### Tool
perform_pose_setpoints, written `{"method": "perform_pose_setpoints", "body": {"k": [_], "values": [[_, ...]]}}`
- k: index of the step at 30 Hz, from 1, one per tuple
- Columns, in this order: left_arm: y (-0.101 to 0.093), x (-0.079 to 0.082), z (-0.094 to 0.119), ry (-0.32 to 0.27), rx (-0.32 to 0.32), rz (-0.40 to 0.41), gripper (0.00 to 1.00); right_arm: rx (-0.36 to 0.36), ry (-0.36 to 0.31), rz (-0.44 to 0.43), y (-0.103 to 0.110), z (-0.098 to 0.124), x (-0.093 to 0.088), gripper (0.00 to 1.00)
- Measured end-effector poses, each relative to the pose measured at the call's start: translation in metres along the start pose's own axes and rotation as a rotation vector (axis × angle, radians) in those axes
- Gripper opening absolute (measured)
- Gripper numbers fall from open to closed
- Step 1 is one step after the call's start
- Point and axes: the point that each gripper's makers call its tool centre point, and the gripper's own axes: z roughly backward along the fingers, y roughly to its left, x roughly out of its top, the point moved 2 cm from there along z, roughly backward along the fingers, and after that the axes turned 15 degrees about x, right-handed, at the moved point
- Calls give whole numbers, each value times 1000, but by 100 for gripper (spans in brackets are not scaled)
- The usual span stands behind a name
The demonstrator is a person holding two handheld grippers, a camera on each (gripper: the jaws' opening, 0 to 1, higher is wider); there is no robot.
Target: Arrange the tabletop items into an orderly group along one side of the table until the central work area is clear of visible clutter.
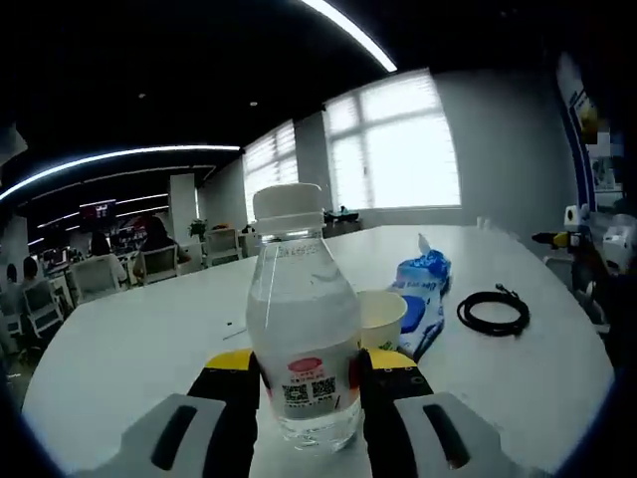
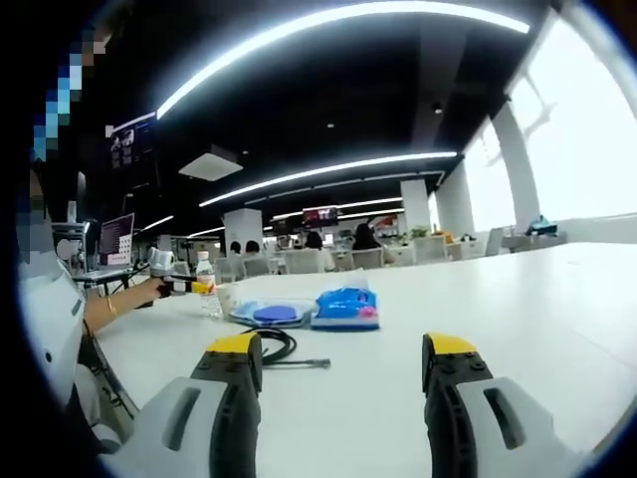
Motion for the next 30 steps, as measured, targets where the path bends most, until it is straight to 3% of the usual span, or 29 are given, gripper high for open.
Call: {"method": "perform_pose_setpoints", "body": {"k": [6, 9, 10, 14, 19, 27, 30], "values": [[-5, -1, -2, -58, -154, 42, 38, -17, 15, 14, 0, -7, 3, 63], [-6, -1, -2, -60, -160, 43, 38, -17, 15, 16, 0, -8, 3, 63], [-14, 0, -2, -94, -243, 50, 38, -25, 28, 28, -1, -14, 4, 63], [-22, 1, -3, -126, -337, 61, 38, -30, 41, 39, -1, -21, 3, 62], [-26, 2, -4, -118, -454, 50, 38, -33, 67, 40, -3, -25, -2, 62], [-12, 1, -9, -115, -564, 28, 38, -48, 89, 16, -10, -30, -15, 62], [-10, 1, -9, -127, -633, 23, 38, -52, 101, 13, -12, -32, -16, 62]]}}
